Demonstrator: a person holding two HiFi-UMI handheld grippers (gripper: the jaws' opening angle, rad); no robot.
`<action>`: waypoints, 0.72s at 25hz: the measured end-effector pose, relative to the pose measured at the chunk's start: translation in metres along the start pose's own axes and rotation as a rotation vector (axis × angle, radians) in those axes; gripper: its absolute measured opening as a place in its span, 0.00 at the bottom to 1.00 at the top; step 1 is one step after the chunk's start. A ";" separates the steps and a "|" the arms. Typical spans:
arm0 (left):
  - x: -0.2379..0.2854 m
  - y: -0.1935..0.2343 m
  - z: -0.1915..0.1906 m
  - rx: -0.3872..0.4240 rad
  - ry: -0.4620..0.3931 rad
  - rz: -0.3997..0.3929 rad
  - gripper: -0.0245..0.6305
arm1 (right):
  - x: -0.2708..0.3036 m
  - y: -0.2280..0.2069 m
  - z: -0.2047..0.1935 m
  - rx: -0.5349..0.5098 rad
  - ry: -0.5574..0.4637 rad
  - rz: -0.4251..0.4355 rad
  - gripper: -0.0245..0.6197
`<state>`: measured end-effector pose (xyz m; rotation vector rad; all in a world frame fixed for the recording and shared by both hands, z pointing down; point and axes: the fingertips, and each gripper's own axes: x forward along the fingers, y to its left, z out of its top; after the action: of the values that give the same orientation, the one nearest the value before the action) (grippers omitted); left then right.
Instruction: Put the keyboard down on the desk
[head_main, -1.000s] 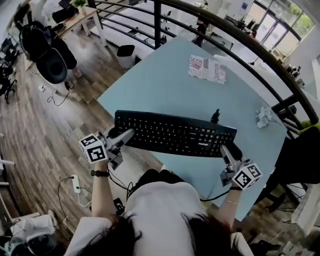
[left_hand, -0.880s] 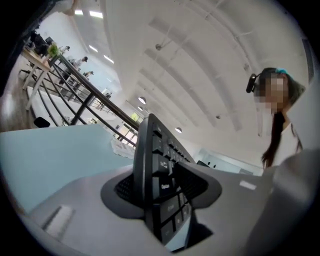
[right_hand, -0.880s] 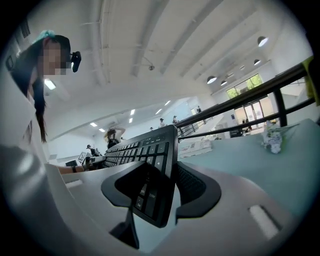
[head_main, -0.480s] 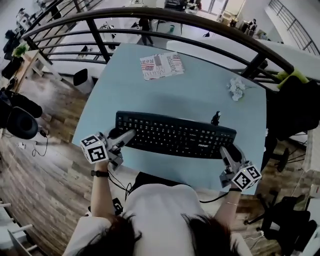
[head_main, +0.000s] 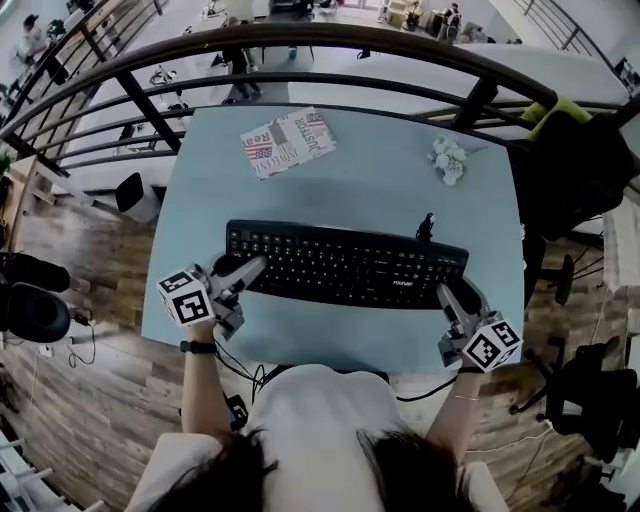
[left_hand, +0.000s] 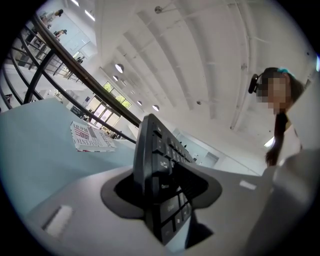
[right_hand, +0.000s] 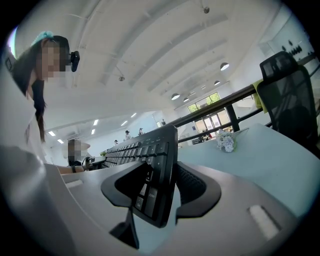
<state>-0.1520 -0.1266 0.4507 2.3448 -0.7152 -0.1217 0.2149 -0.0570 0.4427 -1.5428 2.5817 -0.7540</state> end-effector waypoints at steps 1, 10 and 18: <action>0.002 0.001 0.001 0.000 0.002 -0.003 0.38 | 0.000 -0.002 0.000 0.003 -0.002 -0.001 0.30; 0.012 0.009 -0.006 -0.019 0.018 0.004 0.38 | 0.004 -0.014 -0.005 0.002 0.026 -0.011 0.30; 0.026 0.034 -0.021 -0.060 0.054 0.055 0.40 | 0.018 -0.036 -0.024 0.025 0.066 -0.034 0.30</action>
<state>-0.1402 -0.1495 0.4911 2.2608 -0.7390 -0.0551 0.2285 -0.0769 0.4828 -1.5849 2.5878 -0.8507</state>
